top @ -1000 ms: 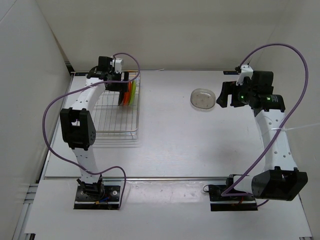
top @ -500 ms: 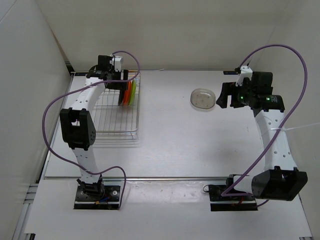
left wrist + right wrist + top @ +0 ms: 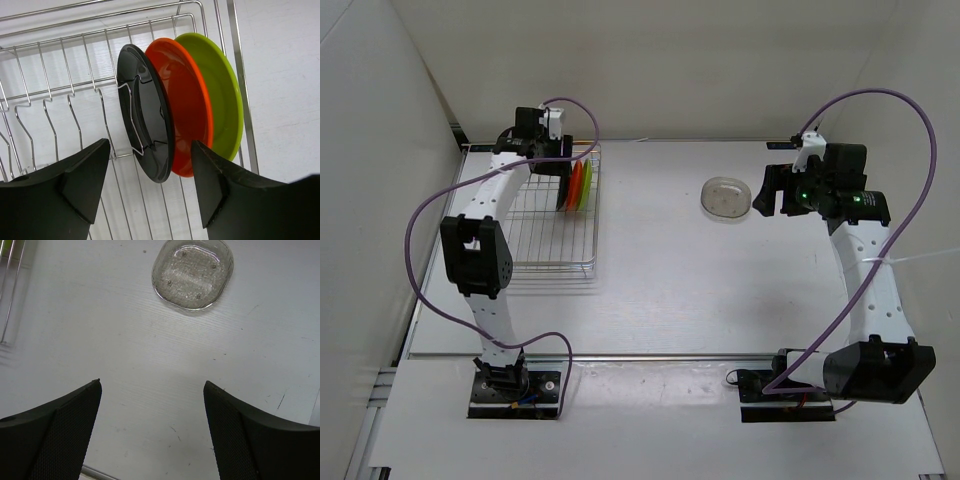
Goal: Unload the plates from the dish rack
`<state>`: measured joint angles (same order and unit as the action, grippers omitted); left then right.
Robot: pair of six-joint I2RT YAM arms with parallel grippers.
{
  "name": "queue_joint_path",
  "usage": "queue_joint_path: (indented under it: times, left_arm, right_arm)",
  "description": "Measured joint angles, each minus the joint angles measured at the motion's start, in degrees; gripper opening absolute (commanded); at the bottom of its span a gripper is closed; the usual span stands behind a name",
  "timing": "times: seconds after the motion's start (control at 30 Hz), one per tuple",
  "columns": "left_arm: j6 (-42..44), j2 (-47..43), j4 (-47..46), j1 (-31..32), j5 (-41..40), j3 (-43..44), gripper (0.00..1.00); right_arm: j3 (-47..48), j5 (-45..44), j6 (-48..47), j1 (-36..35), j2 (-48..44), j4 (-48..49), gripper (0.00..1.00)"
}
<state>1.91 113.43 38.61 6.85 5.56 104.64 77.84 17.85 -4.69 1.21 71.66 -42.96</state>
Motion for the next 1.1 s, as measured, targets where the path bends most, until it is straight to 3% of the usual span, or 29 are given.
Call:
queue_joint_path:
  times: [0.13, 0.17, 0.4, 0.63, 0.7, 0.93, 1.1]
  left_arm:
    - [-0.02, 0.52, -0.11, 0.00, -0.33, 0.00, 0.75]
    - [-0.02, 0.72, -0.09, 0.00, -0.42, 0.00, 0.69]
    - [-0.22, 2.49, -0.09, 0.00, -0.68, 0.15, 0.58]
    - [-0.46, 2.75, 0.02, 0.00, -0.68, 0.74, 0.37]
    - [-0.42, 2.75, 0.02, 0.00, -0.76, 0.81, 0.35]
    - [-1.42, 2.82, 0.70, 0.44, 0.39, 0.85, 0.11]
    - [-1.40, 2.97, 1.38, 0.59, 0.28, 1.05, 0.11]
  right_arm:
    - [0.00, -0.02, 0.04, 0.00, -0.33, 0.00, 0.85]
    - [0.00, -0.02, 0.04, 0.00, -0.44, 0.00, 0.85]
    - [0.00, -0.02, 0.28, 0.00, -0.66, 0.00, 0.85]
    - [0.00, -0.02, 0.72, 0.00, -0.70, 0.00, 0.85]
    - [-0.02, -0.02, 0.85, 0.00, -0.70, 0.02, 0.85]
    - [-0.09, 0.00, 1.27, 0.00, -0.70, 0.00, 0.84]
    - [-0.11, 0.00, 1.29, 0.00, -0.92, 0.02, 0.84]
